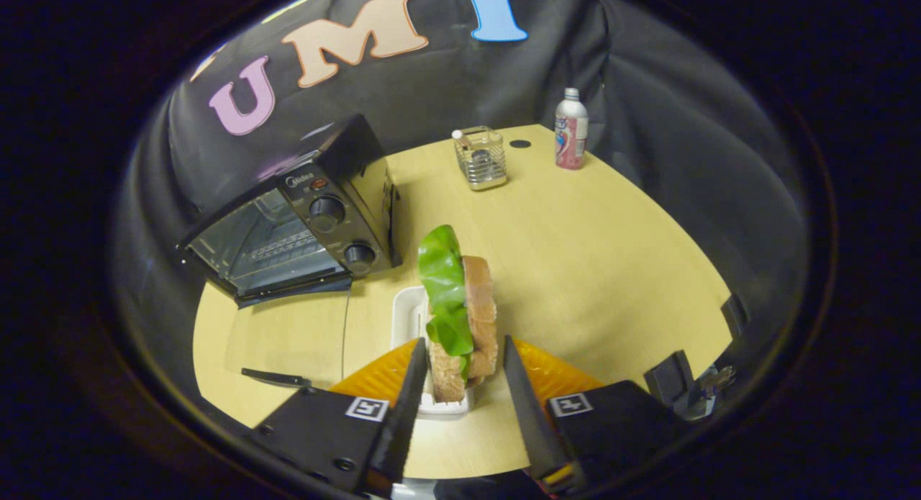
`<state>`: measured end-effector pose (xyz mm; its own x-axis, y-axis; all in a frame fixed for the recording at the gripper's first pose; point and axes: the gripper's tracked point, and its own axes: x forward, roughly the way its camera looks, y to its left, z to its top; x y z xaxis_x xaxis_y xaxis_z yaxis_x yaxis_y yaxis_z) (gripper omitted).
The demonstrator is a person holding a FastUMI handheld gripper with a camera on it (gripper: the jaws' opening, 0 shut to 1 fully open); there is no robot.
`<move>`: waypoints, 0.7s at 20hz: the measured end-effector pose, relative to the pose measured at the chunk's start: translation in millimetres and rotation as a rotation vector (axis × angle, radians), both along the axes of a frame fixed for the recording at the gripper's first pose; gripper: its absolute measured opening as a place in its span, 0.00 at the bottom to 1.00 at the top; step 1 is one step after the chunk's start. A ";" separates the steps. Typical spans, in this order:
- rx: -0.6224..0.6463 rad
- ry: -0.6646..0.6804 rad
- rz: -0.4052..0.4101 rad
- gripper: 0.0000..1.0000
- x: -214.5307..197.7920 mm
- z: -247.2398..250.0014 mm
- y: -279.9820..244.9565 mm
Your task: Open the toaster oven, put the food inside, and close the toaster oven door.
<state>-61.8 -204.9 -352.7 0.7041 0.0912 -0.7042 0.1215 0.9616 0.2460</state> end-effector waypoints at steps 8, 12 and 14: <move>0.223 -0.071 -0.100 0.38 -7.3 24.2 -3.6; 0.424 -0.172 -0.224 0.38 -9.7 54.7 5.5; 0.462 -0.192 -0.259 0.38 -12.2 55.2 18.1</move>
<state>-74.0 -186.7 -297.5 0.8563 0.1671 -0.4887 0.2503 0.6934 0.6757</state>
